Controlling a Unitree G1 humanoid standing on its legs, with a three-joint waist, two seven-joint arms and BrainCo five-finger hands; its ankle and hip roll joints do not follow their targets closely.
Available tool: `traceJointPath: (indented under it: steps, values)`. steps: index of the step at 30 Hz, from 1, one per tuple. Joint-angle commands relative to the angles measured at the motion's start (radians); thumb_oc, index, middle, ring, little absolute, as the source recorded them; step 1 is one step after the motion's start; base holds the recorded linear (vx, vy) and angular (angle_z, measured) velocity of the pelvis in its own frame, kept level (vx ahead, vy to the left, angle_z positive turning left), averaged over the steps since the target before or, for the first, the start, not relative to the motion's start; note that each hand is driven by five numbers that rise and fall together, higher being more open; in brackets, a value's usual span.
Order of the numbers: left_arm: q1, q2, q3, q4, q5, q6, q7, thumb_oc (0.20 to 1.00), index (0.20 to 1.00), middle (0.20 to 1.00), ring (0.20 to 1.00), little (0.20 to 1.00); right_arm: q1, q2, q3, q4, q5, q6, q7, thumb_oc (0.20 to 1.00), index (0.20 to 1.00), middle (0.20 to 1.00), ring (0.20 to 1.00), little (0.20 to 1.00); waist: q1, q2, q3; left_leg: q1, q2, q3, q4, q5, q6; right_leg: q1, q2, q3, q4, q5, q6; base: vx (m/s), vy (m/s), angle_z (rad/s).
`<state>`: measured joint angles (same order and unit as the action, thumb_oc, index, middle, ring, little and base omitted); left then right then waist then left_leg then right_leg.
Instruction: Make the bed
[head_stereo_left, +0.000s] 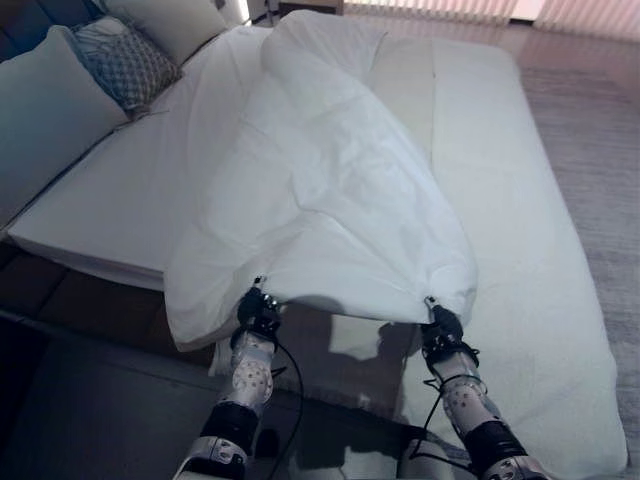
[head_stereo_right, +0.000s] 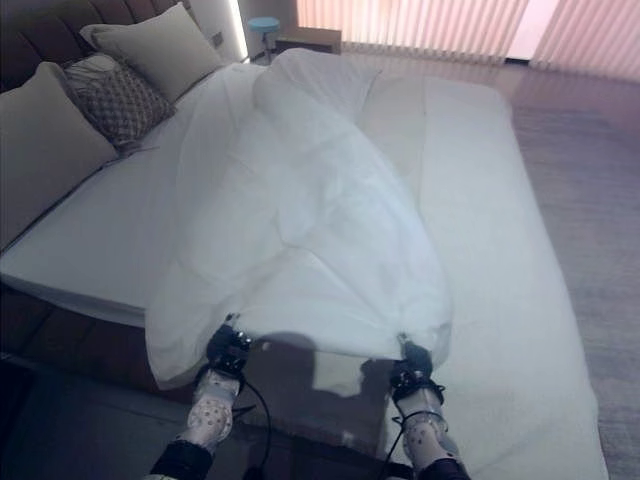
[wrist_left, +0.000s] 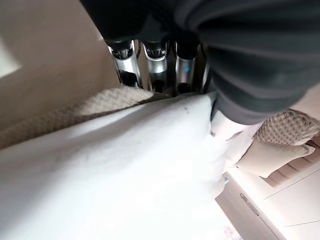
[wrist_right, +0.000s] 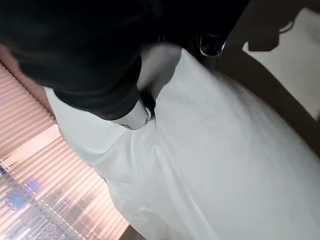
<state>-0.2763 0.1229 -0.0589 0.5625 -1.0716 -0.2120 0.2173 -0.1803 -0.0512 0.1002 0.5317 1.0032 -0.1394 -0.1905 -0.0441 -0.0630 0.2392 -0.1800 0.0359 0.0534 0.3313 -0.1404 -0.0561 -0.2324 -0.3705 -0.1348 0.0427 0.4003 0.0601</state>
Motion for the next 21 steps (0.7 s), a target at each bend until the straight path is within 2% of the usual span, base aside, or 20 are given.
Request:
traceJointPath:
  steps: [1,3,5,8,9,10,12,14,15,16,17,18,19,20,21]
  values:
    - [0.012,0.164,0.165,-0.116,0.062,-0.139,0.002,0.2,0.2,0.2,0.2,0.2,0.029,-0.102,-0.034,0.014,-0.02,-0.053,-0.011,0.2,0.2,0.2,0.2,0.2,0.062,0.034,-0.05,0.06,0.014,-0.007,-0.224,0.089,0.003,0.044,0.029,-0.11,0.146,-0.211,0.107,-0.16,0.62,-1.1]
    - [0.0,0.169,0.148,-0.113,0.076,-0.131,-0.01,0.2,0.2,0.2,0.2,0.2,0.031,-0.093,-0.029,0.023,-0.01,-0.057,0.001,0.2,0.2,0.2,0.2,0.2,0.055,0.036,-0.062,0.066,-0.017,-0.01,-0.274,0.128,0.018,0.058,0.146,-0.076,0.22,-0.322,0.078,-0.1,0.459,-0.24]
    - [-0.002,0.169,0.143,-0.113,0.082,-0.122,-0.006,0.2,0.2,0.2,0.2,0.2,0.044,-0.083,-0.021,0.022,0.001,-0.065,0.006,0.2,0.2,0.2,0.2,0.2,0.05,0.03,-0.078,0.088,-0.046,-0.001,-0.31,0.144,0.023,0.089,0.258,-0.071,0.248,-0.421,0.039,-0.03,0.31,0.18]
    - [0.011,0.16,0.149,-0.107,0.104,-0.106,0.005,0.2,0.2,0.2,0.2,0.2,0.067,-0.075,-0.008,0.027,0.013,-0.072,0.007,0.2,0.2,0.2,0.2,0.2,0.041,0.006,-0.102,0.111,-0.099,-0.001,-0.33,0.151,0.028,0.122,0.393,-0.008,0.216,-0.47,0.01,0.0,0.211,0.0]
    - [0.016,0.153,0.153,-0.107,0.104,-0.107,0.006,0.2,0.2,0.2,0.2,0.2,0.07,-0.075,-0.004,0.025,0.016,-0.072,0.004,0.2,0.2,0.2,0.2,0.2,0.042,0.001,-0.108,0.108,-0.117,0.001,-0.329,0.156,0.029,0.127,0.415,0.002,0.195,-0.471,0.003,-0.05,0.199,0.01]
    - [0.024,0.128,0.147,-0.097,0.103,-0.095,0.01,0.2,0.2,0.2,0.2,0.2,0.08,-0.077,0.0,0.032,0.023,-0.08,-0.006,0.2,0.2,0.2,0.2,0.2,0.04,0.005,-0.109,0.109,-0.148,-0.023,-0.322,0.163,0.032,0.151,0.425,0.029,0.148,-0.478,-0.016,-0.05,0.136,0.05]
    - [0.039,0.112,0.148,-0.095,0.096,-0.096,0.005,0.2,0.2,0.2,0.2,0.2,0.085,-0.082,0.0,0.036,0.03,-0.075,-0.01,0.2,0.2,0.2,0.2,0.2,0.03,0.014,-0.108,0.096,-0.158,-0.042,-0.302,0.162,0.025,0.152,0.436,0.048,0.142,-0.469,-0.022,-0.02,0.108,0.5]
    - [0.06,0.087,0.152,-0.099,0.098,-0.093,0.004,0.2,0.2,0.2,0.2,0.2,0.094,-0.084,-0.003,0.032,0.026,-0.073,-0.015,0.2,0.2,0.2,0.2,0.2,0.032,0.024,-0.09,0.07,-0.177,-0.042,-0.207,0.145,0.007,0.176,0.41,0.031,0.118,-0.468,-0.027,-0.02,0.149,0.85]
    - [0.068,0.078,0.15,-0.105,0.097,-0.091,0.002,0.2,0.2,0.2,0.2,0.2,0.095,-0.09,-0.003,0.035,0.024,-0.071,-0.015,0.2,0.2,0.2,0.2,0.2,0.033,0.026,-0.074,0.05,-0.18,-0.054,-0.13,0.12,0.001,0.183,0.397,0.037,0.121,-0.472,-0.03,-0.04,0.165,0.44]
    - [0.069,0.072,0.15,-0.107,0.094,-0.094,0.003,0.2,0.2,0.2,0.2,0.2,0.094,-0.093,-0.006,0.034,0.021,-0.069,-0.015,0.2,0.2,0.2,0.2,0.2,0.032,0.023,-0.068,0.04,-0.161,-0.042,-0.095,0.105,-0.001,0.189,0.379,0.032,0.111,-0.468,-0.025,-0.08,0.281,0.48]
    - [0.08,0.068,0.159,-0.111,0.09,-0.099,0.005,0.2,0.2,0.2,0.2,0.2,0.088,-0.1,-0.014,0.037,0.017,-0.064,-0.015,0.2,0.2,0.2,0.2,0.2,0.031,0.012,-0.071,0.034,-0.081,-0.021,-0.073,0.075,0.015,0.191,0.333,0.028,0.09,-0.457,-0.003,-0.07,0.224,0.42]
    - [0.08,0.068,0.159,-0.111,0.09,-0.098,0.005,0.2,0.2,0.2,0.2,0.2,0.088,-0.1,-0.014,0.037,0.017,-0.064,-0.015,0.2,0.2,0.2,0.2,0.2,0.031,0.012,-0.074,0.031,-0.081,-0.021,-0.075,0.078,0.015,0.188,0.333,0.028,0.089,-0.454,-0.003,0.04,0.337,0.41]
    - [0.101,0.075,0.179,-0.1,0.086,-0.103,0.014,0.2,0.2,0.2,0.2,0.2,0.08,-0.102,-0.017,0.056,0.015,-0.058,-0.016,0.2,0.2,0.2,0.2,0.2,0.042,0.009,-0.098,0.038,0.005,-0.076,-0.089,0.087,0.016,0.184,0.296,0.043,0.081,-0.459,0.015,0.07,0.178,0.2]
    - [0.101,0.075,0.179,-0.1,0.086,-0.103,0.014,0.2,0.2,0.2,0.2,0.2,0.08,-0.102,-0.017,0.056,0.015,-0.058,-0.016,0.2,0.2,0.2,0.2,0.2,0.041,0.009,-0.1,0.035,0.004,-0.077,-0.091,0.091,0.016,0.181,0.295,0.042,0.08,-0.457,0.015,0.12,0.276,0.03]
    - [0.109,0.075,0.185,-0.097,0.081,-0.106,0.019,0.2,0.2,0.2,0.2,0.2,0.081,-0.102,-0.016,0.056,0.015,-0.055,-0.017,0.2,0.2,0.2,0.2,0.2,0.044,0.008,-0.108,0.033,0.037,-0.112,-0.101,0.109,0.009,0.18,0.28,0.049,0.082,-0.46,0.021,0.1,0.223,-0.06]
